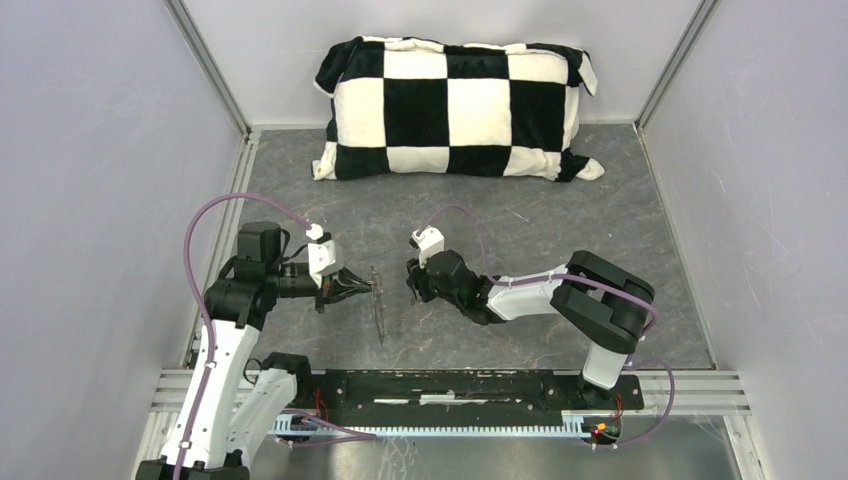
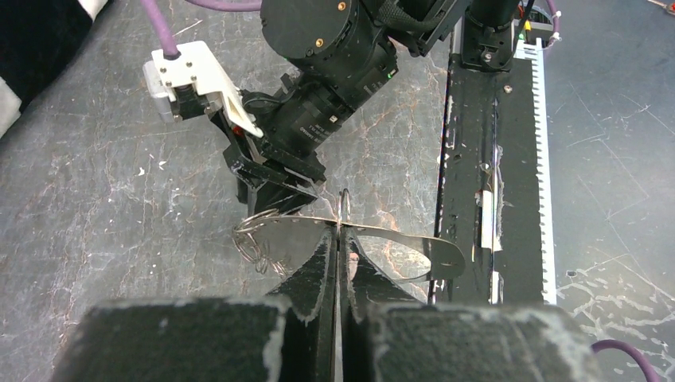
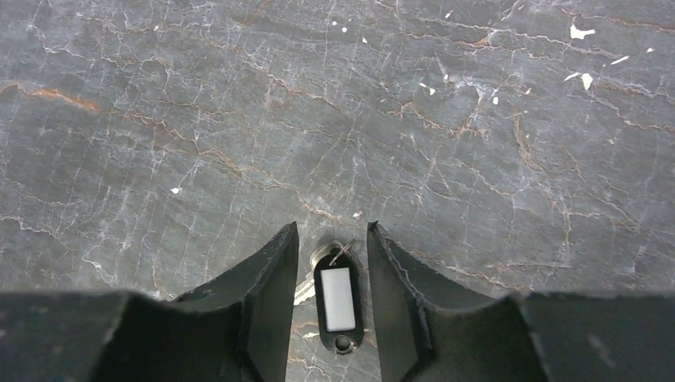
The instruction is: Put the keys on the keyring
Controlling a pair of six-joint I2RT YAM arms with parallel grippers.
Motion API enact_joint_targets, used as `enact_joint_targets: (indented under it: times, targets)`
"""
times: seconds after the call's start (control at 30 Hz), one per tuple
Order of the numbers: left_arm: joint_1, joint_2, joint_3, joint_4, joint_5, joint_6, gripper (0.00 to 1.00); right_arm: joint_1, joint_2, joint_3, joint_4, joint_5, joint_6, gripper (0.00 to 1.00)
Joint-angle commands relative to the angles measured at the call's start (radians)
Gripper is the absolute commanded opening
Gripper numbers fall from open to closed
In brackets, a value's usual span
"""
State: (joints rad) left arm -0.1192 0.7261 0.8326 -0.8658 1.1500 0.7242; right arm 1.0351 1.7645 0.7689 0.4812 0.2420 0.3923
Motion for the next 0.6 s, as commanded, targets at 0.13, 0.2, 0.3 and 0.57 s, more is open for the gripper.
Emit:
enact_joint_targets:
  times: [0.13,0.2,0.3,0.57]
  targets:
    - [0.004,-0.009,0.027,0.005,0.019,0.047,0.02,0.017,0.032,0.059,-0.023,0.060,-0.002,0.39]
    - [0.004,-0.009,0.028,0.006,0.022,0.050,0.02,0.021,0.036,0.062,-0.034,0.069,-0.006,0.38]
    - [0.004,-0.008,0.032,0.005,0.029,0.053,0.02,0.027,0.050,0.075,-0.050,0.074,-0.009,0.38]
    - [0.004,-0.011,0.033,0.004,0.031,0.052,0.02,0.028,0.066,0.077,-0.052,0.082,0.002,0.34]
